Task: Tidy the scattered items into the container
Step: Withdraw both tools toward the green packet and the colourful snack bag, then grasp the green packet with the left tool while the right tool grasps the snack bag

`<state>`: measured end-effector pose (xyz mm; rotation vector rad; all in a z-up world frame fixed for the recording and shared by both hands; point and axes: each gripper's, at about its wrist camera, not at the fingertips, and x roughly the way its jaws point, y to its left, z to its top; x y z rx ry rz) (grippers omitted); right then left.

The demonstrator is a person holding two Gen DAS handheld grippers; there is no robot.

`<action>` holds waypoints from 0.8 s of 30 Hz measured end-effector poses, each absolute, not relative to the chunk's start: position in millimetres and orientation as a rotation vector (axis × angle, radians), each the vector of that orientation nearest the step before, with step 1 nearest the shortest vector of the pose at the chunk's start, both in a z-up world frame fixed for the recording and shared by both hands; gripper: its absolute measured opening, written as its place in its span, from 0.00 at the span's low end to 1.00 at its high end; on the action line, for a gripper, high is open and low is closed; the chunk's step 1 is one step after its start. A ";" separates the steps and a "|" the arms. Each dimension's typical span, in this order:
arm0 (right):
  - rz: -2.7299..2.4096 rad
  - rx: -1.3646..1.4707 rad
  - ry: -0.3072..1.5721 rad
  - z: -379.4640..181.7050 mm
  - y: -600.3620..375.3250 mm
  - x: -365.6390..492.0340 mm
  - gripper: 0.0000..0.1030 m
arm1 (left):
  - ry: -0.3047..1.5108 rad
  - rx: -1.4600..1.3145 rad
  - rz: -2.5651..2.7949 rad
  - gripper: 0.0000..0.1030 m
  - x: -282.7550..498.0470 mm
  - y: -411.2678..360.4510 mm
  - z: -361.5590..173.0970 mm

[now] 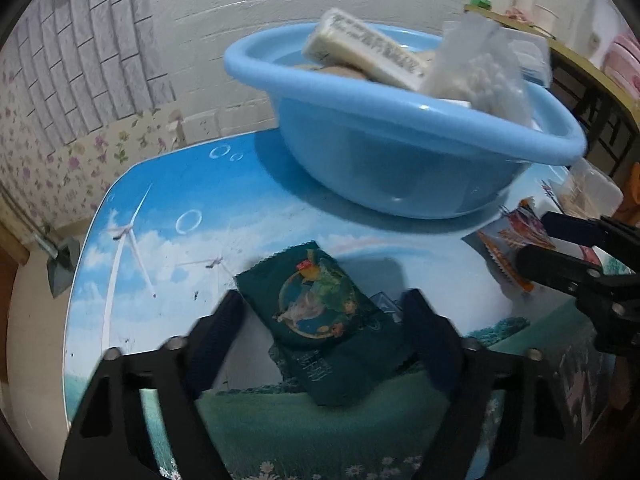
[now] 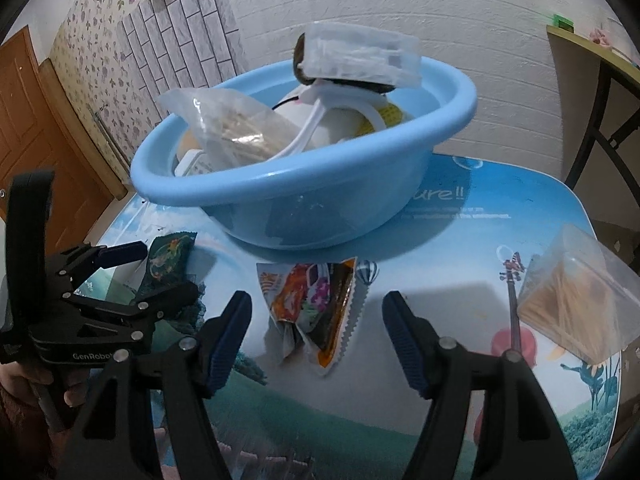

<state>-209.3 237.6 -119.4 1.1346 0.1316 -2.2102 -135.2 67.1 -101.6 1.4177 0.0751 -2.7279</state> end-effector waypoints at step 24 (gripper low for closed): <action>-2.152 1.144 0.178 -113.5 235.9 -191.1 0.33 | 0.096 1.336 -2.846 0.44 -101.6 83.3 -70.9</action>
